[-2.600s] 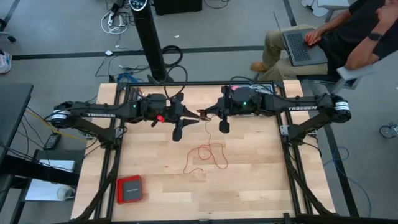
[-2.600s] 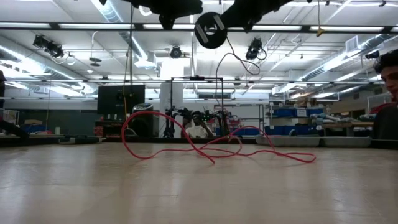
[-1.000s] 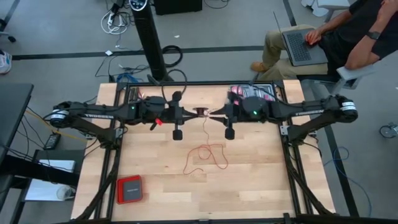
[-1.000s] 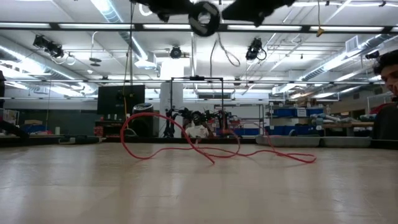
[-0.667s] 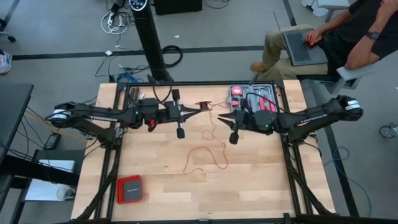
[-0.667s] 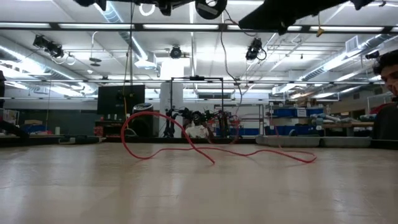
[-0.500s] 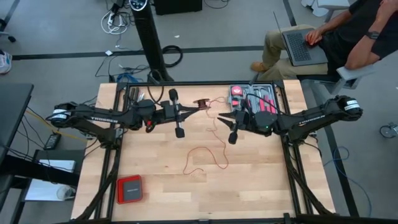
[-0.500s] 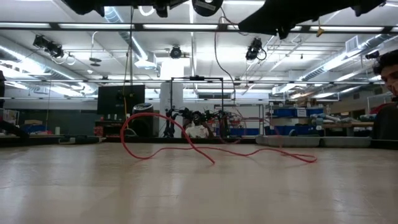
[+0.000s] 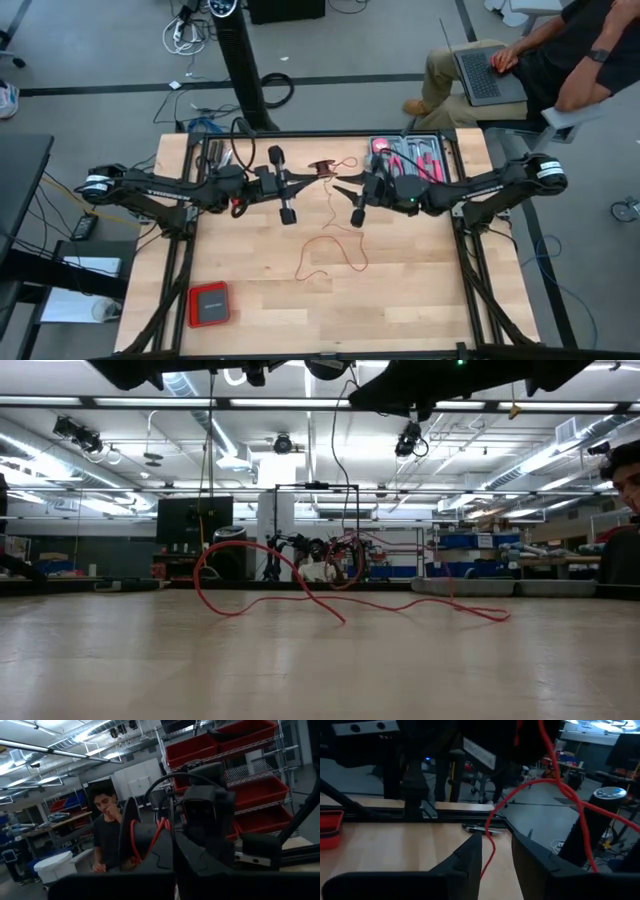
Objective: Coil cords
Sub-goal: Coil the red cable wire onto the black spool
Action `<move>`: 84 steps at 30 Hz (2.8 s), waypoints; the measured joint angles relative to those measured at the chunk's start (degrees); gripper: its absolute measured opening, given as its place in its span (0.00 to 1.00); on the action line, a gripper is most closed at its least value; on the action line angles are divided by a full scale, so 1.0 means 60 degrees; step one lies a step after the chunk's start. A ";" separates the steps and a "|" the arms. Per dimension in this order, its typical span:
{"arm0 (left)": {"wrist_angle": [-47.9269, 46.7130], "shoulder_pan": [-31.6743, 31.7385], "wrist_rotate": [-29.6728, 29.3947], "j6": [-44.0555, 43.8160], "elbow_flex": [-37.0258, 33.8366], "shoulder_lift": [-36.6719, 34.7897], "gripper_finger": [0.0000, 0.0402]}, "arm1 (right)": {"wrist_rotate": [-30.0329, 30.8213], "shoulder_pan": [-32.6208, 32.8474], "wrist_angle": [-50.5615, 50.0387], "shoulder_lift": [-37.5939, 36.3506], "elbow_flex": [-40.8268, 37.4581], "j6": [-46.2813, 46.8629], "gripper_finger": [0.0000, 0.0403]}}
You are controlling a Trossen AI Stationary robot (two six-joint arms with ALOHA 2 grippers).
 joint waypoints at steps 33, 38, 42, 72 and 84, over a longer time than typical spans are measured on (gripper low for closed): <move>0.0005 -0.0046 0.1353 0.0685 0.0007 0.0000 0.00 | -0.2355 -0.0265 0.0906 0.1035 0.0270 -0.0854 0.01; -0.0231 0.0422 0.3827 0.0673 0.0011 0.0000 0.00 | -0.3729 0.0081 0.0562 0.1435 0.0266 -0.1465 0.00; -0.0141 0.0784 0.5387 0.0287 0.0011 0.0000 0.00 | -0.4149 0.0294 0.0361 0.1571 0.0256 -0.1568 0.00; 0.1313 0.1254 0.8593 -0.3120 0.0004 0.0000 0.00 | -0.4159 -0.1206 -0.1026 0.3268 0.0266 0.0503 0.01; -0.0331 0.1121 0.9000 -0.3297 0.0015 0.0237 0.00 | -0.4429 -0.1346 -0.1617 0.3238 0.1107 -0.0130 0.00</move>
